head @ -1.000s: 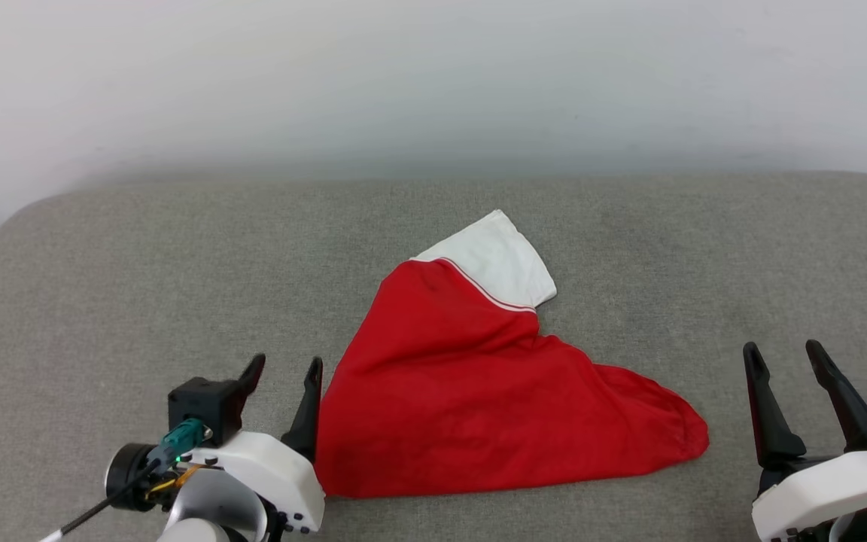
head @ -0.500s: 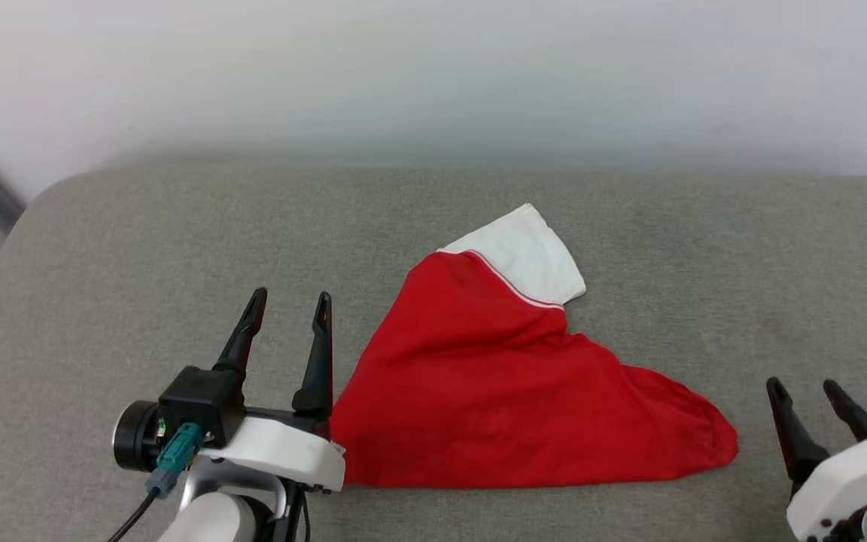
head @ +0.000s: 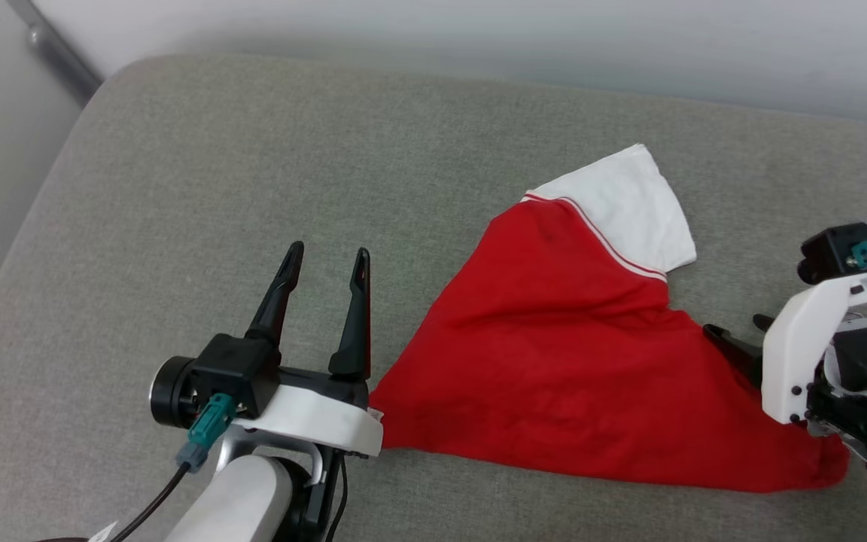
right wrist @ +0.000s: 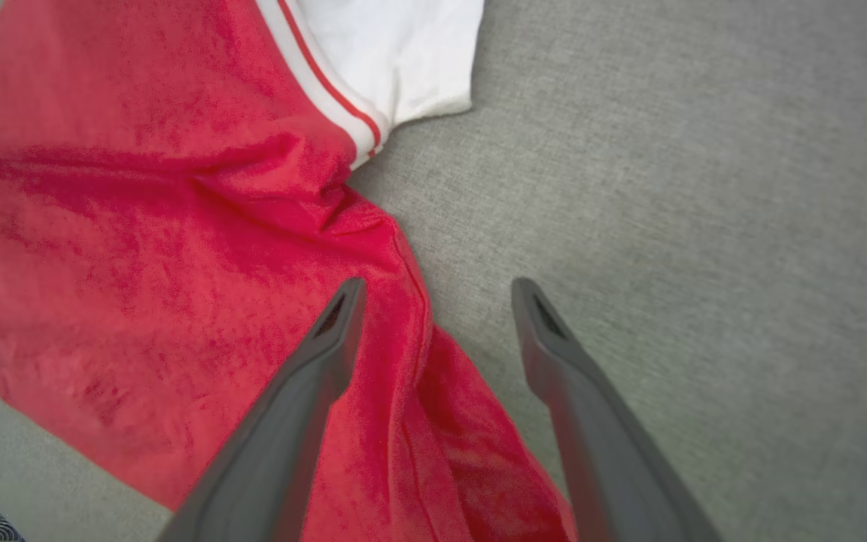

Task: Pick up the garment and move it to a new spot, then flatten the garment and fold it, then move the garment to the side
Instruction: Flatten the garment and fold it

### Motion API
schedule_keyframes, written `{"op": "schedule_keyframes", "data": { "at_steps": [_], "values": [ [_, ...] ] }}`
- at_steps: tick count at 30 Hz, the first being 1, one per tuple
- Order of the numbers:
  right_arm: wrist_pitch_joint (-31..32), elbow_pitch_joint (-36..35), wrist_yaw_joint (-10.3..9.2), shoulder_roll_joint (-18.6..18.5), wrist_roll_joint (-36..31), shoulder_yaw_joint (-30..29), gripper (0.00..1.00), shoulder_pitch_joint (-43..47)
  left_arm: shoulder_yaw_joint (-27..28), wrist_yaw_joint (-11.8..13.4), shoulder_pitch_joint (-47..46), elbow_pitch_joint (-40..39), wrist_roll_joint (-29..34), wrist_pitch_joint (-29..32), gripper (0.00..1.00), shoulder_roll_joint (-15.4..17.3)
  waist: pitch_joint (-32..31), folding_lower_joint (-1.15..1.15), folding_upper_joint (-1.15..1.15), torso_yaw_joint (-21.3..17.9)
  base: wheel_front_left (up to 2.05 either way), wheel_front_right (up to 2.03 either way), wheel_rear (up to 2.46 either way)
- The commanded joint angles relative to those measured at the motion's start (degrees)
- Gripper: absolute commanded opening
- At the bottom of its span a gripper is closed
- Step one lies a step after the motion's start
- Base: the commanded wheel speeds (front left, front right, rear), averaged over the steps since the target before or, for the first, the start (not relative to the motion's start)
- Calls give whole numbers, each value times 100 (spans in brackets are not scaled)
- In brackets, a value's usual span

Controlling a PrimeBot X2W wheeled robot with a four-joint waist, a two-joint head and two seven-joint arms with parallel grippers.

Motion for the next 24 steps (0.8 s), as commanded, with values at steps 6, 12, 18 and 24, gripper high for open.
{"op": "schedule_keyframes", "data": {
  "at_steps": [6, 12, 18, 24],
  "values": [
    [669, 708, -3, -221, 262, 735, 100, -646, 9, -149, -218, 205, 108, -77, 100, -207, 397, 0, 0, 371, 0, 0, 0],
    [1008, 1386, -4, -184, 473, 1156, 0, -529, 54, -236, -190, 342, 161, -89, 100, -265, 392, 0, 0, 383, 0, 0, 0],
    [321, 935, -4, -354, 443, 1109, 0, -824, 122, -199, -39, 411, 228, -95, 100, -210, 199, 0, 0, 185, 0, 0, 0],
    [-11, 168, -4, -454, 194, 487, 0, -217, 184, -142, 265, 497, 170, -19, 100, -23, -322, 0, 0, -310, 0, 0, 0]
  ]
}}
